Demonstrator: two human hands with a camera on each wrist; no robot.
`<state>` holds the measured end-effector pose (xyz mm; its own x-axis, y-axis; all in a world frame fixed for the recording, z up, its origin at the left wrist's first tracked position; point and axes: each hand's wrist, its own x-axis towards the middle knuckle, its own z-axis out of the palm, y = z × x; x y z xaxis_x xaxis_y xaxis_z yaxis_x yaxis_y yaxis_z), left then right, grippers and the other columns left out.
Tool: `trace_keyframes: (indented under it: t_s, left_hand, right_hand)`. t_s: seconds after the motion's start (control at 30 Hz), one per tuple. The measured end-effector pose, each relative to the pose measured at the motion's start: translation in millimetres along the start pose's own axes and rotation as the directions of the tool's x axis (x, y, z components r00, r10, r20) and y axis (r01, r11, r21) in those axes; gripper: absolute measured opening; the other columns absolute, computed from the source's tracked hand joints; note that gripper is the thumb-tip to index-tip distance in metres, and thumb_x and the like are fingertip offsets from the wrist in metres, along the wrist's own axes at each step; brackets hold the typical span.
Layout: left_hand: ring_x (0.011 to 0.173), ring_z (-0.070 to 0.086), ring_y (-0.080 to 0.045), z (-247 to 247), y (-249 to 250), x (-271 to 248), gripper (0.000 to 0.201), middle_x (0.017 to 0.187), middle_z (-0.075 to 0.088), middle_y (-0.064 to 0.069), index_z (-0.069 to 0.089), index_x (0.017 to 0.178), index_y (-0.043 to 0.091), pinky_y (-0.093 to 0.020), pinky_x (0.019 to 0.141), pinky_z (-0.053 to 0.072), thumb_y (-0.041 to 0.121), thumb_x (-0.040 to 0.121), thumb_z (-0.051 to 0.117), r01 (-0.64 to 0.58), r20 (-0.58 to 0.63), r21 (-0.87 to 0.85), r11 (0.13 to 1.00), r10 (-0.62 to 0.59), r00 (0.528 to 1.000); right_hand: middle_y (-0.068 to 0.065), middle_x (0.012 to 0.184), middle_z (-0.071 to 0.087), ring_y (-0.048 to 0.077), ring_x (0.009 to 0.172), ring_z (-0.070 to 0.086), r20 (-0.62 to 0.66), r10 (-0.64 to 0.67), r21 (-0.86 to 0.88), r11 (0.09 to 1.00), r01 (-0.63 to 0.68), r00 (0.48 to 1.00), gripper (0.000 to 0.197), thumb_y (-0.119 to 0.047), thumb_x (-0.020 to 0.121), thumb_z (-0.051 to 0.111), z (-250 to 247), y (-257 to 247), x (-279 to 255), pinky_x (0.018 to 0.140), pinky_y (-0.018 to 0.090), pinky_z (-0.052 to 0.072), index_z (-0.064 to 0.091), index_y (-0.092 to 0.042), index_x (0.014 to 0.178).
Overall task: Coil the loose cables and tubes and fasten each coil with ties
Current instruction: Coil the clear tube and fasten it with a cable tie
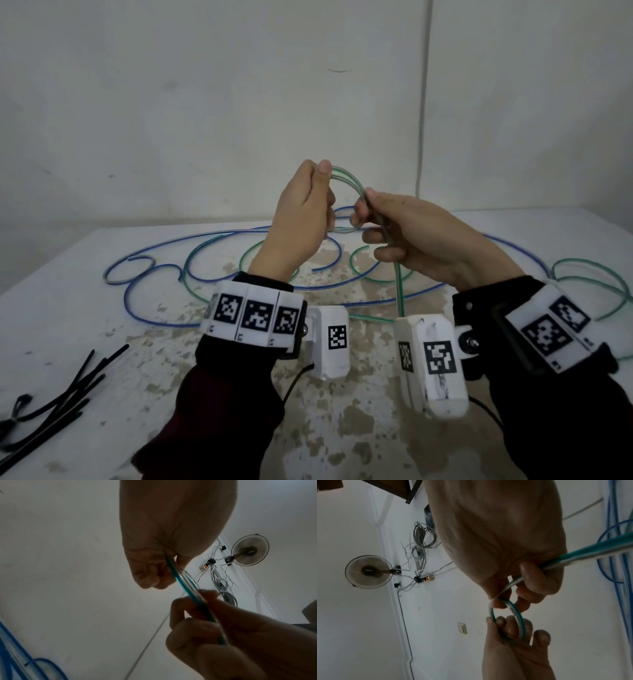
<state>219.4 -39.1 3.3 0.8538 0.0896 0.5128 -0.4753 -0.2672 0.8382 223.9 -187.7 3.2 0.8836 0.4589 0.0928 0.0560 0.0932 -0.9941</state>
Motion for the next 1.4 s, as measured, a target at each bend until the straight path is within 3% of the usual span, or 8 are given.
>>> trace_keyframes:
  t_s: [0.13, 0.3, 0.73, 0.87, 0.97, 1.1, 1.23, 1.4]
  left_hand:
    - [0.059, 0.048, -0.018, -4.8, 0.1, 2.9, 0.035, 0.060, 0.044, 0.002, 0.041, 0.071, 0.015, -0.027, 0.053, 0.041, 0.024, 0.104, 0.033, 0.106, 0.149, 0.023, 0.994, -0.108, 0.983]
    - [0.058, 0.051, -0.015, -12.6, 0.0, -1.4, 0.032, 0.059, 0.052, 0.001, 0.055, 0.084, 0.005, -0.025, 0.066, 0.045, 0.028, 0.101, 0.040, 0.206, 0.421, -0.009, 0.979, -0.183, 0.888]
    - [0.051, 0.038, -0.008, -19.2, -2.4, -0.2, 0.031, 0.055, 0.035, 0.008, 0.045, 0.073, 0.011, -0.019, 0.059, 0.037, 0.015, 0.103, 0.037, 0.134, 0.347, -0.089, 0.987, -0.096, 0.933]
    - [0.055, 0.043, -0.012, -7.0, 3.0, 0.7, 0.032, 0.053, 0.040, 0.007, 0.047, 0.075, 0.010, -0.022, 0.062, 0.038, 0.012, 0.103, 0.032, 0.141, 0.276, -0.201, 0.969, -0.082, 0.958]
    - [0.060, 0.053, -0.016, -8.6, 7.3, -0.1, 0.033, 0.055, 0.051, 0.002, 0.052, 0.073, 0.010, -0.029, 0.071, 0.043, 0.016, 0.101, 0.035, 0.233, 0.382, -0.167, 0.958, -0.155, 0.911]
    - [0.055, 0.047, -0.010, -4.3, 9.9, -4.6, 0.031, 0.063, 0.047, 0.000, 0.051, 0.077, 0.006, -0.022, 0.063, 0.044, 0.015, 0.103, 0.034, 0.275, 0.435, -0.270, 0.923, -0.138, 0.890]
    - [0.052, 0.029, -0.010, -3.9, 11.5, 0.4, 0.031, 0.055, 0.034, 0.006, 0.047, 0.076, 0.008, -0.024, 0.062, 0.033, 0.015, 0.102, 0.032, 0.340, 0.339, -0.521, 0.783, -0.176, 0.924]
    - [0.046, 0.030, -0.009, -3.4, 17.4, -4.3, 0.035, 0.050, 0.046, 0.007, 0.042, 0.071, 0.010, -0.018, 0.049, 0.031, 0.023, 0.102, 0.031, 0.409, 0.479, -0.404, 0.818, -0.191, 0.857]
  right_hand:
    - [-0.006, 0.055, 0.047, 0.010, 0.059, 0.051, -0.033, -0.036, 0.056, 0.998, 0.037, 0.999, 0.038, -0.029, 0.103, 0.033, -3.4, -0.6, 2.5, 0.064, 0.020, 0.040, 0.043, -0.018, 0.068]
    - [-0.001, 0.057, 0.032, 0.007, 0.046, 0.037, -0.025, -0.090, -0.030, 0.996, 0.089, 0.996, 0.035, -0.026, 0.101, 0.041, -4.1, 4.7, 5.6, 0.056, 0.018, 0.037, 0.049, -0.013, 0.069]
    - [0.002, 0.069, 0.072, 0.012, 0.067, 0.069, -0.090, -0.144, -0.150, 0.980, 0.130, 0.986, 0.033, -0.023, 0.101, 0.042, -7.7, 1.2, 1.1, 0.070, 0.024, 0.057, 0.066, -0.007, 0.087]
    - [-0.003, 0.049, 0.051, 0.012, 0.055, 0.058, -0.044, -0.117, 0.155, 0.980, 0.123, 0.992, 0.033, -0.020, 0.102, 0.038, -3.1, -1.7, 2.9, 0.071, 0.023, 0.053, 0.057, -0.007, 0.080]
    - [-0.007, 0.048, 0.029, 0.007, 0.043, 0.033, -0.082, -0.141, 0.063, 0.987, 0.146, 0.987, 0.033, -0.023, 0.101, 0.040, -5.0, -2.2, 3.8, 0.055, 0.019, 0.045, 0.052, -0.011, 0.074]
    - [-0.007, 0.047, 0.030, 0.007, 0.041, 0.028, -0.090, -0.184, -0.075, 0.981, 0.178, 0.979, 0.035, -0.023, 0.101, 0.043, -0.7, -0.7, 3.8, 0.048, 0.018, 0.038, 0.054, -0.011, 0.069]
    - [-0.002, 0.049, 0.045, 0.012, 0.050, 0.048, -0.029, -0.154, 0.118, 0.981, 0.157, 0.988, 0.038, -0.026, 0.102, 0.035, -1.6, -5.6, 2.5, 0.065, 0.022, 0.048, 0.055, -0.008, 0.075]
    - [-0.009, 0.045, 0.024, 0.009, 0.042, 0.021, -0.031, -0.178, 0.050, 0.982, 0.179, 0.984, 0.039, -0.027, 0.103, 0.035, -0.8, -2.9, 3.2, 0.058, 0.026, 0.029, 0.047, -0.011, 0.069]
